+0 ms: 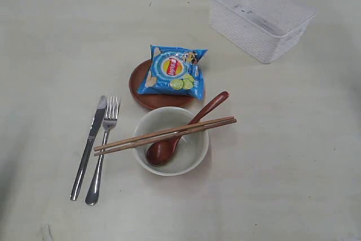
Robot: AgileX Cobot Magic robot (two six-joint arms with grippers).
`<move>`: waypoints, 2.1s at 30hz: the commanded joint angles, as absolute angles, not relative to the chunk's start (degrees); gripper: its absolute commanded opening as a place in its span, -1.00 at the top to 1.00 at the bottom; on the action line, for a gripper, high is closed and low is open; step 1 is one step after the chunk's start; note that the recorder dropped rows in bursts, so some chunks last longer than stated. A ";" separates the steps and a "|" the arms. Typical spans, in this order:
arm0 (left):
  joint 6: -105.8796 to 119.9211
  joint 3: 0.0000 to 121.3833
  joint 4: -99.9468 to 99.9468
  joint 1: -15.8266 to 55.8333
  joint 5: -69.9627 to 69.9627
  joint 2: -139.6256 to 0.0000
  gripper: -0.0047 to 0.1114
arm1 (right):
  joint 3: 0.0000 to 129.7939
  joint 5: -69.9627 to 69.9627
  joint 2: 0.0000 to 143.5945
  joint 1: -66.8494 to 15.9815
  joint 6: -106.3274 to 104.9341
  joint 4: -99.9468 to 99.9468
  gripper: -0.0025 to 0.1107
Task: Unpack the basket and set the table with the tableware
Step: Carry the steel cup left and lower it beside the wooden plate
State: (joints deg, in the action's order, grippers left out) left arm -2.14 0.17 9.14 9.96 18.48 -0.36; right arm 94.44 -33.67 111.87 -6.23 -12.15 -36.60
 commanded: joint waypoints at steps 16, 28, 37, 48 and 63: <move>-2.46 0.00 9.19 10.08 18.58 0.00 0.92 | 94.56 -47.82 103.60 -26.11 -12.26 -25.78 0.96; -2.46 0.00 9.19 10.08 18.58 0.00 0.92 | 94.67 -44.22 107.11 -37.23 -10.80 -24.34 0.96; -2.46 0.00 9.19 10.08 18.58 0.00 0.92 | 106.43 -50.44 116.94 -43.16 -5.22 -18.86 0.96; -2.46 0.00 9.19 10.08 18.58 0.00 0.92 | 118.70 -58.52 128.43 -48.54 4.95 -2.94 0.96; -2.46 0.00 9.19 10.08 18.58 0.00 0.92 | 122.86 -60.54 134.81 -49.42 7.66 1.07 0.96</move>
